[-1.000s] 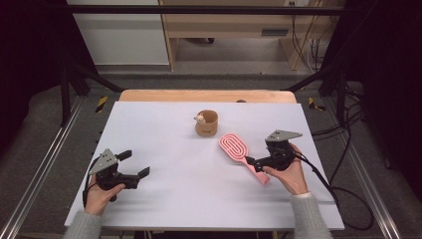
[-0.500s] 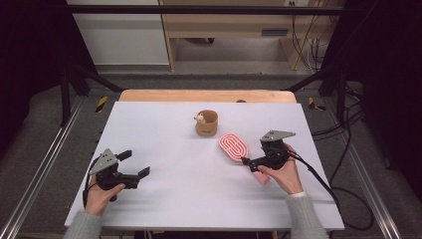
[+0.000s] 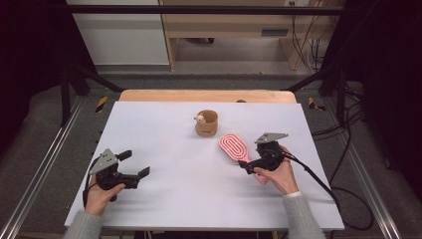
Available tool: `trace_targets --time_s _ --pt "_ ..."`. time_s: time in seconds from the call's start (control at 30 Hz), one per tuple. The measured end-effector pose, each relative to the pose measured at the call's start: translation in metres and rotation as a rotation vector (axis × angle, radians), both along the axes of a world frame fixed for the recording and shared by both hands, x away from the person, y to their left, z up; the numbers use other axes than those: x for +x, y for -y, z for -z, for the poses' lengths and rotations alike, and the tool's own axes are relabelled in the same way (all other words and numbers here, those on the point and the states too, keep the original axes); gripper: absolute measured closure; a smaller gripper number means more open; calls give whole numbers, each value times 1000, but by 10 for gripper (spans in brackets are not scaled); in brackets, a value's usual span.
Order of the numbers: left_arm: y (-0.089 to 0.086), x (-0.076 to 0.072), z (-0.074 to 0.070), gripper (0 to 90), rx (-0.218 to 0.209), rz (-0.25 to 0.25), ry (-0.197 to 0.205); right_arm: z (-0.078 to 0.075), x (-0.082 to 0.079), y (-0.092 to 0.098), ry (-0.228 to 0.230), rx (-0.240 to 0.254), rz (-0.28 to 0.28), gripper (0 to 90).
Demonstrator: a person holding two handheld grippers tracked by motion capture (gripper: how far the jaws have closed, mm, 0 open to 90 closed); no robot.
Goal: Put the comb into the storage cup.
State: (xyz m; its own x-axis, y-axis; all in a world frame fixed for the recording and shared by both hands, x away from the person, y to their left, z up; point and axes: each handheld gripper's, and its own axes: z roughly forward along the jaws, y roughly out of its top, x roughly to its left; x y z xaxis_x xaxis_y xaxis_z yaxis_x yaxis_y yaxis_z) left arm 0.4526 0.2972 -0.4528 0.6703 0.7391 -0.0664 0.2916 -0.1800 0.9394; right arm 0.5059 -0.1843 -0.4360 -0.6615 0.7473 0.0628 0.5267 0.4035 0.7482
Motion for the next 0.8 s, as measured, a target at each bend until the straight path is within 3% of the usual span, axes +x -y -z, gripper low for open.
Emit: trace_targets --time_s 0.43,0.8 --pt "0 0 0 15 0 0 0 13 4 -6 -51 -52 -6 57" --pt "0 0 0 15 2 1 0 21 5 -9 -92 -104 -12 206"
